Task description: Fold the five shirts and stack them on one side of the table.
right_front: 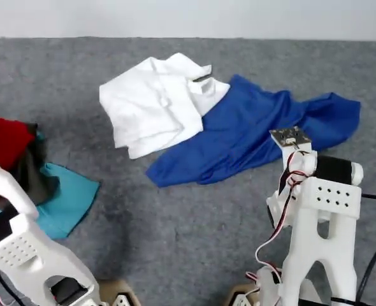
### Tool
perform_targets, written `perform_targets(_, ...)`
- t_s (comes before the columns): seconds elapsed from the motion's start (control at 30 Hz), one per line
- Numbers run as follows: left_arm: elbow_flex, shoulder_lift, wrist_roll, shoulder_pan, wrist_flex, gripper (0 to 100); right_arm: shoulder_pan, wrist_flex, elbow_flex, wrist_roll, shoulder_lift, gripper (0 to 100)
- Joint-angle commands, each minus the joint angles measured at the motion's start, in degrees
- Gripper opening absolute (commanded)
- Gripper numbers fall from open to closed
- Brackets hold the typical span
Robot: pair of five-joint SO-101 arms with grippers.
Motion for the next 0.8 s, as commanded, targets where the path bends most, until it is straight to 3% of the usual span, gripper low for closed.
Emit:
perform_targets(0.0,0.92,-3.08,2.73,0.79,1.58,31,0.57,1.63,-0.18,0.7,-0.22,33.1)
perform_targets(0.17,-0.13,-3.69,6.95,2.2,-1.14,30,0.31,1.71,-0.18,0.7,-0.22,33.1)
perform_targets(0.27,-8.75,-3.78,12.31,2.11,-3.43,30,0.31,1.71,-0.18,0.7,-0.22,33.1)
perform_targets(0.43,-19.74,-3.34,16.97,4.31,-10.29,19,0.31,1.63,-0.18,0.7,-0.22,33.1)
perform_targets(0.53,-18.07,-3.34,14.77,9.85,-12.57,13,0.31,1.54,-0.18,0.7,-0.22,33.1)
perform_targets(0.63,-11.38,-2.37,5.89,14.42,-11.78,12,0.31,1.54,-0.18,0.7,-0.22,33.1)
perform_targets(0.77,-2.42,-0.44,-2.02,12.92,-3.52,12,0.31,1.63,-0.18,0.7,-0.22,33.1)
